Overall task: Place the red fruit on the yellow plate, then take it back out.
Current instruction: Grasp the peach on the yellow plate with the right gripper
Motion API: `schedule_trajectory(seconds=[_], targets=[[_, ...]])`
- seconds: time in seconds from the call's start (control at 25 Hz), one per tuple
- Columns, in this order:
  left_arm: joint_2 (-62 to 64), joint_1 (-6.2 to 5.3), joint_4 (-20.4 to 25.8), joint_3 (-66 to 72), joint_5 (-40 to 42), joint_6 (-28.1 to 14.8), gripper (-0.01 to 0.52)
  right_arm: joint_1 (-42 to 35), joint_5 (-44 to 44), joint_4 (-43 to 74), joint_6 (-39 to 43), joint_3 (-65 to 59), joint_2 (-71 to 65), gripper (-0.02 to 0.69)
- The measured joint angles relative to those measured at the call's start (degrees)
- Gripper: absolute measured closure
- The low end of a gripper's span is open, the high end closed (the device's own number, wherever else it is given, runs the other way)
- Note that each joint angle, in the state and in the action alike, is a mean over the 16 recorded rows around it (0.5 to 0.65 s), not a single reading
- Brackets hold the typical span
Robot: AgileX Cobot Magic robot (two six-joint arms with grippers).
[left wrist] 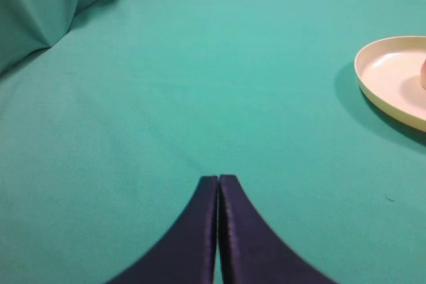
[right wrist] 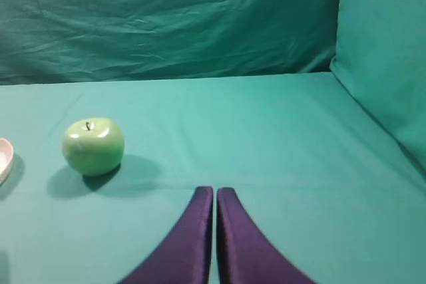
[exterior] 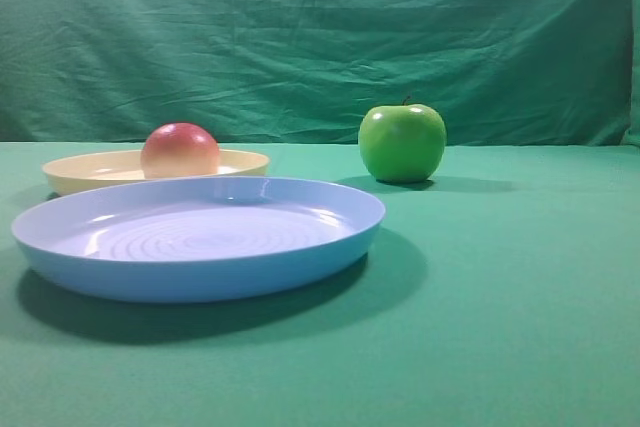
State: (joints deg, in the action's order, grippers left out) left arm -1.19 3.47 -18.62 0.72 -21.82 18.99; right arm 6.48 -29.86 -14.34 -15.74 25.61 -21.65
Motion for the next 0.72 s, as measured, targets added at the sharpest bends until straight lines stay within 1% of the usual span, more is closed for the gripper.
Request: schedule_trajectory(seconds=[0.2, 0.36, 0.6, 0.72], targets=[[0.00, 0.00, 0.00, 0.00, 0.00, 0.00, 0.514, 4.53, -6.55, -2.55, -2.75, 11.37, -11.87, 0.665], [0.00, 0.00, 0.00, 0.00, 0.00, 0.00, 0.514, 9.37, -8.97, -4.58, -4.29, 18.28, -21.63, 0.665], [0.00, 0.00, 0.00, 0.00, 0.00, -0.01, 0.514, 15.63, -7.58, -9.80, -5.48, 24.82, -36.13, 0.665], [0.00, 0.00, 0.00, 0.00, 0.00, -0.02, 0.514, 17.85, -5.59, -14.11, -7.66, 26.65, -42.78, 0.665]])
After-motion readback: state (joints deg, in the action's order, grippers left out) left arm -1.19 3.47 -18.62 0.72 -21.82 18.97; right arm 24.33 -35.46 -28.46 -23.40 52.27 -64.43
